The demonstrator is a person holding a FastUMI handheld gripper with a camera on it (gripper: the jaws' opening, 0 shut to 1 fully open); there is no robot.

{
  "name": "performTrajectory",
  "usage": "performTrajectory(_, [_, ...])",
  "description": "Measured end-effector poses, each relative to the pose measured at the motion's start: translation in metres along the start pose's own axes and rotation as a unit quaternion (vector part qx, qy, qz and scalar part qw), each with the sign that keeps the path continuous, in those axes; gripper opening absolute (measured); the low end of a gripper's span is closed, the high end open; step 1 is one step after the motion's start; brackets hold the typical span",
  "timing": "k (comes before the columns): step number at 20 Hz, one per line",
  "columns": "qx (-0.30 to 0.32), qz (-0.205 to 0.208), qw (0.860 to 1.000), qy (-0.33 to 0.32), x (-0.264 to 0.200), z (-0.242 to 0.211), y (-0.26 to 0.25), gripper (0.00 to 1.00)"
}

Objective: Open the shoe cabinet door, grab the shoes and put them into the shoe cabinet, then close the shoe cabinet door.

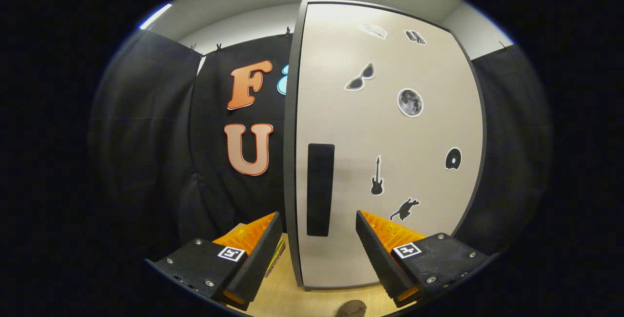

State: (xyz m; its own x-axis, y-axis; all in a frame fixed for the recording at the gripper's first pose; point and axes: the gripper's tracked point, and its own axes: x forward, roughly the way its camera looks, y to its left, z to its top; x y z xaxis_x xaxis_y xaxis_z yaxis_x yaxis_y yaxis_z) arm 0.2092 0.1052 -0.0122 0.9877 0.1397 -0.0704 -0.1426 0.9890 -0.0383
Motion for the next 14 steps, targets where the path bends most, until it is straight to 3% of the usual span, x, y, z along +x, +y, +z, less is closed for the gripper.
performTrajectory(5, [-0.016,-0.006,1.000,0.001,0.031,-0.002,0.005,0.94])
performTrajectory(7, [-0.017,-0.013,1.000,-0.001,0.040,-0.002,0.005,0.90])
performTrajectory(11, [-0.014,-0.028,1.000,0.000,0.053,-0.002,0.002,0.78])
performTrajectory(14, [-0.004,-0.044,0.999,-0.007,0.055,0.002,-0.003,0.62])
